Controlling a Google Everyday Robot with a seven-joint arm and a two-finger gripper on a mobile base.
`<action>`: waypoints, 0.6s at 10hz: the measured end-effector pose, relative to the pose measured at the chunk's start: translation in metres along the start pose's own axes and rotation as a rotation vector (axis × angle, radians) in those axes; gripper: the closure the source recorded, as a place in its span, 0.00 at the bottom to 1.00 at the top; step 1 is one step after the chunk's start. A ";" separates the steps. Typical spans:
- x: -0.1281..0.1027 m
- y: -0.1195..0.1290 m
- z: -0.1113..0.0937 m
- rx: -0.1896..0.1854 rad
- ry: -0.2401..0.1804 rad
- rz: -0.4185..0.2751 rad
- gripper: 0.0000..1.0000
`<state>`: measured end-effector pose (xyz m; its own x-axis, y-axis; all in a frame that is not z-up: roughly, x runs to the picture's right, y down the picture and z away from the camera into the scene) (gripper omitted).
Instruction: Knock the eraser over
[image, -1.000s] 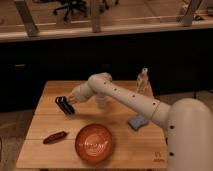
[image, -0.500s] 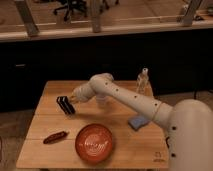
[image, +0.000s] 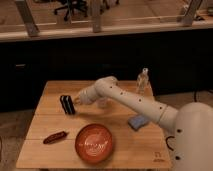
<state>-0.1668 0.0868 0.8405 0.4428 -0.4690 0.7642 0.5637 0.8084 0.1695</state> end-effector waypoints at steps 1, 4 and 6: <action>-0.001 0.002 0.000 -0.001 0.009 -0.002 1.00; 0.003 0.010 -0.003 -0.003 0.057 0.010 1.00; 0.011 0.013 -0.008 -0.001 0.095 0.026 1.00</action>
<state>-0.1489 0.0894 0.8458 0.5215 -0.4797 0.7056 0.5518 0.8204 0.1500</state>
